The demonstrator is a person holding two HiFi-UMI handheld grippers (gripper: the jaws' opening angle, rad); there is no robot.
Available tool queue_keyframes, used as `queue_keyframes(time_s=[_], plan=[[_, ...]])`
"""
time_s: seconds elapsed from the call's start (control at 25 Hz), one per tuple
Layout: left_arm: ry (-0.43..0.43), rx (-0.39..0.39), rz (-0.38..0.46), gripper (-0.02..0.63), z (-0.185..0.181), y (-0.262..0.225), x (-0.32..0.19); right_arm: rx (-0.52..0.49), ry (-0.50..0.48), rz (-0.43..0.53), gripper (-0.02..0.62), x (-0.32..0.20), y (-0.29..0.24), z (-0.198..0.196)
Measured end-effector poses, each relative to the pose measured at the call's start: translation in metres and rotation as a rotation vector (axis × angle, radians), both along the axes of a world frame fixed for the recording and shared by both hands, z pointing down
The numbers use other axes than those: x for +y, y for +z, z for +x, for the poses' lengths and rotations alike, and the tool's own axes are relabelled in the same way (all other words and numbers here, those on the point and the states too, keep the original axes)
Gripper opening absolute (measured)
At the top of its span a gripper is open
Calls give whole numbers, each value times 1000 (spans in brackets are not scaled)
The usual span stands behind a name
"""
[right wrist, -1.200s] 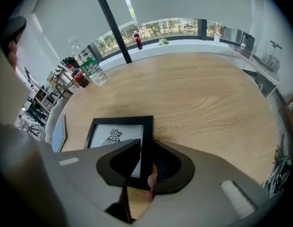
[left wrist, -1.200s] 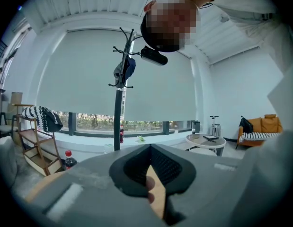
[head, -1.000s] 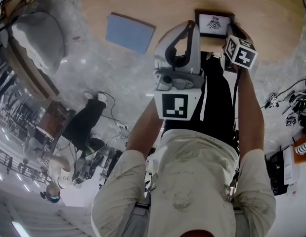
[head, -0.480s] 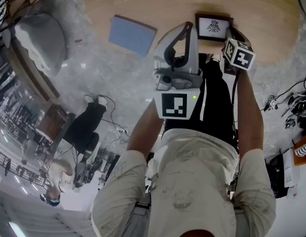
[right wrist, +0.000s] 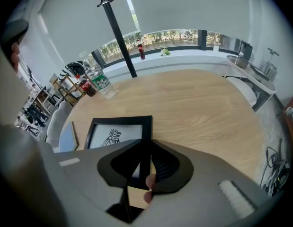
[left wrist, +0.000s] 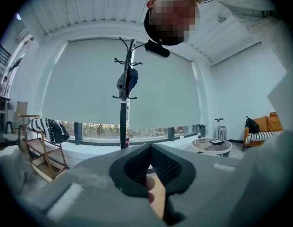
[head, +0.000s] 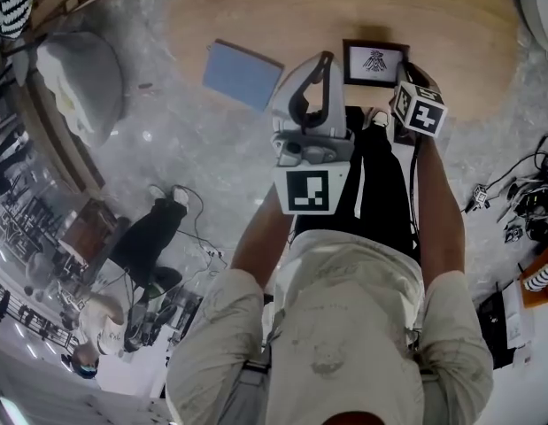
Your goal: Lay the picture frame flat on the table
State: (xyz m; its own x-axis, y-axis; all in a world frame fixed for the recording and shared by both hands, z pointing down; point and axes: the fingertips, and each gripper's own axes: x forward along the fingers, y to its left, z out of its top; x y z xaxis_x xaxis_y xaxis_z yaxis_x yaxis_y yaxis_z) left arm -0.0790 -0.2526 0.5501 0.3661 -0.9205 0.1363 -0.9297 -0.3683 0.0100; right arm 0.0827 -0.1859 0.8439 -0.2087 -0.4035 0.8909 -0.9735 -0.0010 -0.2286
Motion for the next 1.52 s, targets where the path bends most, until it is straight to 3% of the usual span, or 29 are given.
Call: queue_keyframes(time_s=[0.24,0.68,1.08,1.36,1.52], plan=[[-48,5,23,5,-8,-39,7,-1,-19,32,72,-1,-42,2],[-85,20,112,5,9,-111,23,11,-63,135,72,-14,-119,12],[-109,-10,163,5,9,-167,56,13,-70,202,71,4,-184,25],[-90,-3,216,5,17,-201,71,11,-50,273,72,3,-226,35],[-56,-15,291,5,32,-221,70,17,-39,309,71,-5,-241,44]])
